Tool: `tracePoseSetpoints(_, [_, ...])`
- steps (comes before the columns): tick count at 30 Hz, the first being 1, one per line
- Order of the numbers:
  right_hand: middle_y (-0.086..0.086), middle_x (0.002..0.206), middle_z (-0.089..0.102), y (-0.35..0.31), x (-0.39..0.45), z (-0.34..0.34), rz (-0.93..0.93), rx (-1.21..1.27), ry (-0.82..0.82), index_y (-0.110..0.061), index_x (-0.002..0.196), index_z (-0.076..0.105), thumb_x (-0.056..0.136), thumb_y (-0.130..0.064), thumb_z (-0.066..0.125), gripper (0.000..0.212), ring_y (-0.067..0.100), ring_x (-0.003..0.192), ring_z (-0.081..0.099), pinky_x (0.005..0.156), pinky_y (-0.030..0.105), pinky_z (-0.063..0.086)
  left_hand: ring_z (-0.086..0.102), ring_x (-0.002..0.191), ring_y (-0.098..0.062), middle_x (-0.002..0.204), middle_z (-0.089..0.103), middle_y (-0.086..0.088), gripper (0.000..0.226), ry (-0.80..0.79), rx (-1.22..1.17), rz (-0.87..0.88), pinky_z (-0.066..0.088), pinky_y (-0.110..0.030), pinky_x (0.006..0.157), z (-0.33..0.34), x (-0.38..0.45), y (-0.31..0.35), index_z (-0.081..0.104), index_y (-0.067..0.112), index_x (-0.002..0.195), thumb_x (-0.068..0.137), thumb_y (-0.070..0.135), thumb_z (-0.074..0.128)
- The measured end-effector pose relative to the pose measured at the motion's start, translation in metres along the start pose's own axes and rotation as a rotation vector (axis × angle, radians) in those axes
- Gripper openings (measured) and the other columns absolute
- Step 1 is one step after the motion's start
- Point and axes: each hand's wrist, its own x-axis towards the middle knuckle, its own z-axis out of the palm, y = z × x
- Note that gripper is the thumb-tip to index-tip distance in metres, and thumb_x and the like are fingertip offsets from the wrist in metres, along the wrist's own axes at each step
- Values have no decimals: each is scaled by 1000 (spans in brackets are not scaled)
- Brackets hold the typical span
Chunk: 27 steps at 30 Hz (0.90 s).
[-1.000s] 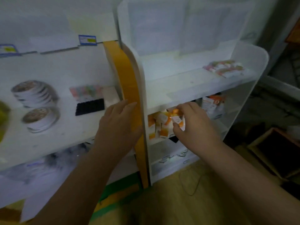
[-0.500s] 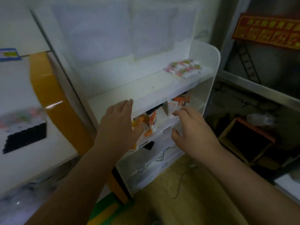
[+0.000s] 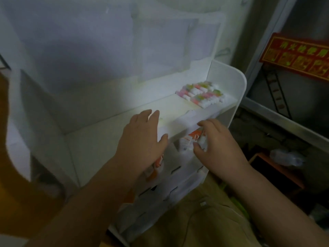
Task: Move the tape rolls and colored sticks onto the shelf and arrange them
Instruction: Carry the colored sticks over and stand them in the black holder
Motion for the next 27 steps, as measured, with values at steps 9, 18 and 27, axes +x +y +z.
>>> tracePoseSetpoints(9, [-9, 146, 42, 45, 54, 4, 36, 10, -38, -28, 144, 41, 93, -37, 62, 56, 13, 134, 41, 107, 25, 36, 28, 144, -21, 160, 27, 2, 67, -42, -36, -25, 31, -39, 114, 38, 65, 11, 24, 29, 154, 96, 54, 45])
tracePoseSetpoints(18, [-8, 142, 44, 119, 152, 5, -41, 27, -104, -28, 141, 44, 91, -42, 66, 57, 12, 129, 43, 97, 19, 31, 41, 136, -20, 154, 36, 1, 66, -6, -32, -115, 36, -37, 110, 66, 153, 50, 28, 24, 153, 96, 55, 45])
tracePoseSetpoints(27, [-8, 140, 47, 190, 228, 17, -187, 121, -204, -28, 141, 44, 89, -41, 65, 57, 12, 128, 43, 99, 20, 34, 57, 113, -24, 131, 52, -2, 50, -95, 23, -266, 47, -38, 95, 119, 255, 79, 39, 30, 145, 99, 50, 42])
